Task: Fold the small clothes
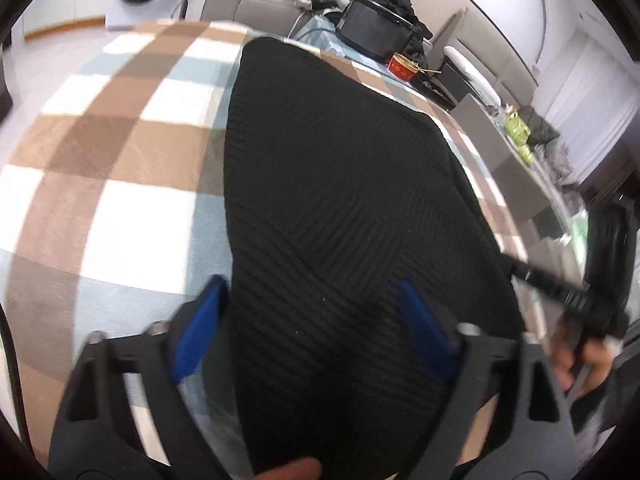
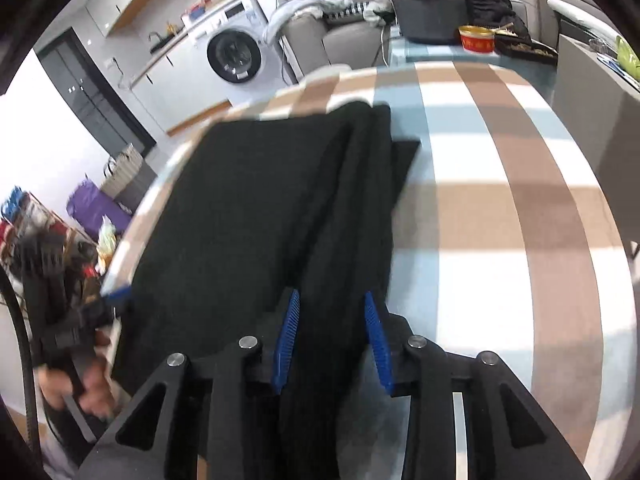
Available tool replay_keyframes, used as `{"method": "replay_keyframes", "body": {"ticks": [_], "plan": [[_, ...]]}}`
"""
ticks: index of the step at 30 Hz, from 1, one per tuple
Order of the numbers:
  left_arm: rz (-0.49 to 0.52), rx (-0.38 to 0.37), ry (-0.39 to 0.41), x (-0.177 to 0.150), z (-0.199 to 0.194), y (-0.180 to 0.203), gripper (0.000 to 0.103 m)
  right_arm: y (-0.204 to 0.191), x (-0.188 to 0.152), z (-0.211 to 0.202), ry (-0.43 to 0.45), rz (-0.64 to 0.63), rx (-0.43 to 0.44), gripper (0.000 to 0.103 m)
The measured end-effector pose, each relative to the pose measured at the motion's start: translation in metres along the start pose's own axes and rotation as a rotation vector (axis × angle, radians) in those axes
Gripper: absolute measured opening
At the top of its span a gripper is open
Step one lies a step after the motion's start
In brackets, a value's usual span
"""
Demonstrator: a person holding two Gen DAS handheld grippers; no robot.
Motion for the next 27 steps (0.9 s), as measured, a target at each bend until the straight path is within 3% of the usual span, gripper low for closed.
{"method": "replay_keyframes", "body": {"ticks": [3, 6, 8, 10, 14, 21, 24, 27], "plan": [[-0.008, 0.002, 0.002, 0.005, 0.003, -0.004, 0.066, -0.003, -0.011, 0.003, -0.014, -0.012, -0.014, 0.035], [-0.010, 0.004, 0.006, 0.011, 0.005, -0.008, 0.042, -0.007, -0.016, 0.005, -0.010, -0.022, -0.007, 0.033], [-0.017, 0.007, 0.014, 0.015, 0.006, -0.011, 0.018, -0.010, -0.017, 0.007, -0.010, -0.026, 0.011, 0.021], [-0.024, -0.007, 0.034, 0.019, 0.004, -0.013, 0.016, -0.015, -0.016, 0.007, -0.003, -0.034, 0.022, 0.015], [-0.003, 0.040, 0.052, 0.030, 0.002, -0.019, 0.016, -0.029, -0.019, 0.003, -0.009, -0.054, 0.075, 0.014], [0.036, 0.065, 0.047, 0.027, -0.003, -0.019, 0.019, -0.029, -0.020, 0.000, -0.008, -0.073, 0.011, 0.021], [0.049, 0.077, 0.046, 0.022, -0.010, -0.018, 0.026, -0.030, -0.021, -0.009, 0.001, -0.080, 0.001, 0.026], [0.055, 0.076, 0.050, 0.012, -0.021, -0.015, 0.043, -0.032, -0.023, -0.019, 0.016, -0.088, 0.002, 0.038]]}}
Point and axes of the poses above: each gripper's, at about its wrist camera, not at the fingertips, and z roughly the way its jaws point, y to its right, x to its top, the point moved 4 cm from there along z, roughly the way its jaws point, and after that the axes turned 15 degrees about -x, right-handed, at the moved point
